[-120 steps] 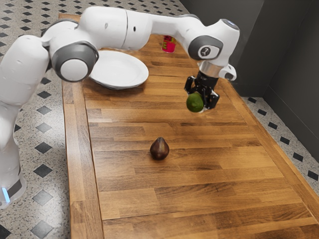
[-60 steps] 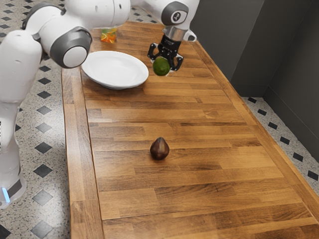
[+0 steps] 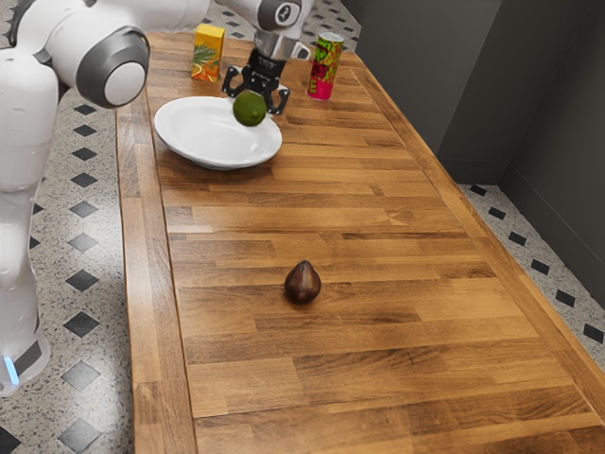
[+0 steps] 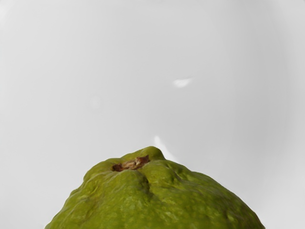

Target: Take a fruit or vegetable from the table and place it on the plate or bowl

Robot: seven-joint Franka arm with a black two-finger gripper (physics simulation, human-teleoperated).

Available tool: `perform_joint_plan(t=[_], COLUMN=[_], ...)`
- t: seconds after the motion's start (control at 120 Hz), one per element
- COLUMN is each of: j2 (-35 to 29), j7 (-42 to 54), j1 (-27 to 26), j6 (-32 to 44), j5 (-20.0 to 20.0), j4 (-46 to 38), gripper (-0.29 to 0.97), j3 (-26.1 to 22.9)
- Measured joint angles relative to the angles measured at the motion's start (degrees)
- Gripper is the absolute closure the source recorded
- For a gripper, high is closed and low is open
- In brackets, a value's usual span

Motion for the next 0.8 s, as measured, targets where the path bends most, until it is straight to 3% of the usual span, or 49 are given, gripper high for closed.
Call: perform_joint_plan(t=[0.308,0.608,0.8], j2=[6.3,7.1,7.1], j7=[-1.9,-2.8,-3.2], j1=[2.8,4.4,4.3], j6=[6.5,9.4,9.1], j5=[-1.6,-3.6,-4.5], j4=[0.0,0.3,0.2], gripper=[0.32,0.32,0.09], j3=[0.6,0.0,-0.6])
